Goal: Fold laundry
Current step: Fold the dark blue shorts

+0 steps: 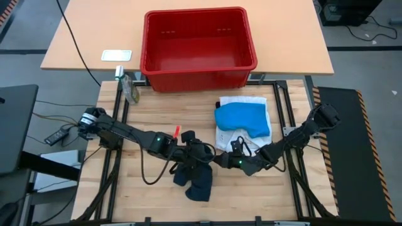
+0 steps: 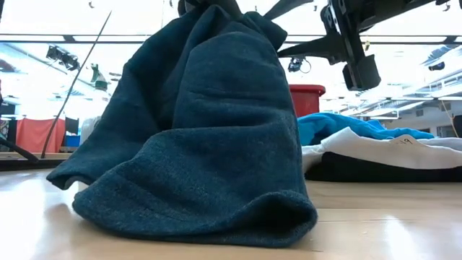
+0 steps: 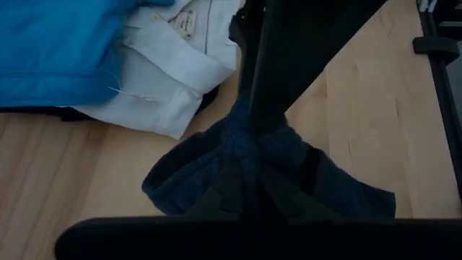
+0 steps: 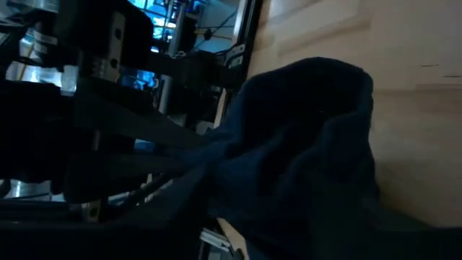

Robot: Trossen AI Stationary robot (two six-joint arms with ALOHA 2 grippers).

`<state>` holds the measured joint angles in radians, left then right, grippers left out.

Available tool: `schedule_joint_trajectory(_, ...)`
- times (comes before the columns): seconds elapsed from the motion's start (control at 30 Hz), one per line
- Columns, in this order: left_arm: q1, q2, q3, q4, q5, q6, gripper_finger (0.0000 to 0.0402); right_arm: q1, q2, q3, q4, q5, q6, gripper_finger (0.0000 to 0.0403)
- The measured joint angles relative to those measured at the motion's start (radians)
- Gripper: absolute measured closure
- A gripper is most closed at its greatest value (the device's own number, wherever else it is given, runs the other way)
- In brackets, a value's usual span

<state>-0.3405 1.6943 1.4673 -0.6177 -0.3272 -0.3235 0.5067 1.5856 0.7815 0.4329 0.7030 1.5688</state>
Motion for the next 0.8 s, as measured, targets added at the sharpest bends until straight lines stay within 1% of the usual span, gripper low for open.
schedule_joint_trajectory(0.1,0.000,0.000,0.000,0.001,-0.010,-0.005,0.0387,-0.009,0.000,0.000,0.000,-0.019,-0.004,0.0273)
schedule_joint_trajectory(0.17,0.000,0.000,0.000,0.000,-0.010,-0.016,0.0387,-0.016,0.000,0.000,0.000,-0.031,-0.038,0.0345)
schedule_joint_trajectory(0.2,0.000,0.000,0.000,0.000,-0.010,-0.022,0.0386,-0.020,0.000,0.000,-0.001,-0.041,-0.072,0.0371)
schedule_joint_trajectory(0.23,0.000,-0.001,0.000,-0.003,-0.010,-0.029,0.0385,-0.023,-0.004,0.000,-0.004,-0.047,-0.109,0.0382)
schedule_joint_trajectory(0.33,0.000,-0.039,-0.001,-0.079,-0.010,-0.056,0.0376,-0.032,-0.032,0.000,-0.009,-0.081,-0.221,0.0385)
schedule_joint_trajectory(0.43,0.007,-0.110,-0.001,-0.200,-0.019,-0.144,0.0371,-0.033,-0.077,0.000,-0.060,-0.127,-0.359,0.0389)
schedule_joint_trajectory(0.47,0.007,-0.132,-0.001,-0.244,-0.042,-0.171,0.0372,-0.032,-0.096,0.005,-0.099,-0.136,-0.397,0.0389)
schedule_joint_trajectory(0.57,-0.008,-0.197,-0.002,-0.363,-0.168,-0.245,0.0388,-0.027,-0.154,0.058,-0.300,-0.158,-0.508,0.0389)
schedule_joint_trajectory(0.67,-0.038,-0.257,-0.002,-0.464,-0.283,-0.364,0.0394,-0.018,-0.187,0.155,-0.564,-0.164,-0.608,0.0390)
schedule_joint_trajectory(0.73,-0.069,-0.287,-0.002,-0.515,-0.337,-0.434,0.0394,-0.012,-0.189,0.231,-0.704,-0.154,-0.675,0.0390)
schedule_joint_trajectory(0.8,-0.093,-0.308,-0.002,-0.523,-0.382,-0.474,0.0393,-0.011,-0.182,0.307,-0.806,-0.129,-0.718,0.0390)
